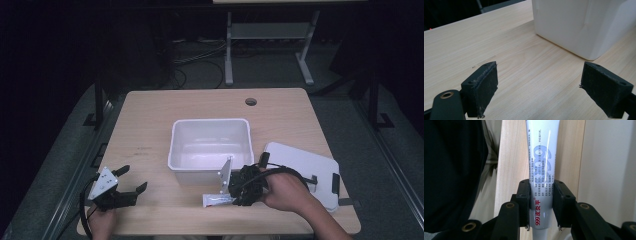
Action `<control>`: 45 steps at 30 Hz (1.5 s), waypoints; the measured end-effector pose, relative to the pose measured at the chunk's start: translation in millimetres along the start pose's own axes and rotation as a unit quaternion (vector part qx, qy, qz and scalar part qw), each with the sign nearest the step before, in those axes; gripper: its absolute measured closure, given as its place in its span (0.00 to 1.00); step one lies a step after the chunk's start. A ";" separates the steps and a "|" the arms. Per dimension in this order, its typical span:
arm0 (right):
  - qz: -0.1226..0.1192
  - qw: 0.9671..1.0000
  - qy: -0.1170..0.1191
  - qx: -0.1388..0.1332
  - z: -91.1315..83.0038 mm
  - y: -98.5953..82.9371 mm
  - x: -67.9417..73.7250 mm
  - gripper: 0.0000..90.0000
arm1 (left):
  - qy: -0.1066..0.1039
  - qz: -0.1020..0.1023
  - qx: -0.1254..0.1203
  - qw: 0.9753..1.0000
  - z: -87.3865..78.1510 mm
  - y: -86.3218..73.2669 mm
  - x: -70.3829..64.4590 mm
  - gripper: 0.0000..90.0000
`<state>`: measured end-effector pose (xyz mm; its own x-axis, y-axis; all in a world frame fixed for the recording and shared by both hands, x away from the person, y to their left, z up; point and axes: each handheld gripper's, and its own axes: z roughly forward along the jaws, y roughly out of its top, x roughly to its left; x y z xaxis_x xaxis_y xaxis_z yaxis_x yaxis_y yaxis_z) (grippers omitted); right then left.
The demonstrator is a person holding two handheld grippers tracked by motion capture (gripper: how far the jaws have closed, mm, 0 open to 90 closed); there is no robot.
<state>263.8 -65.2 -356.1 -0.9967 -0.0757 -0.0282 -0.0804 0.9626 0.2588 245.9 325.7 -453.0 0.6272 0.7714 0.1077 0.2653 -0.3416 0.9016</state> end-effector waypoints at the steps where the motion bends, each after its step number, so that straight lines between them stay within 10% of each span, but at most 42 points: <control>1: -0.001 1.000 0.000 0.000 -1.3 0.6 0.2 0.76 | 0.000 -0.001 0.000 1.000 0.0 0.0 0.0 0.15; 45: -0.010 0.999 -0.030 -0.005 -51.7 23.1 -13.0 0.76 | 0.001 -0.003 -0.002 1.000 -1.2 -0.1 -0.1 0.15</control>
<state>274.4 -55.4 -299.8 -0.9928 -0.0783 -0.0908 -0.1001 0.9583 0.2677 245.0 326.2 -452.6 0.6235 0.7749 0.1038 0.2652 -0.3346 0.9043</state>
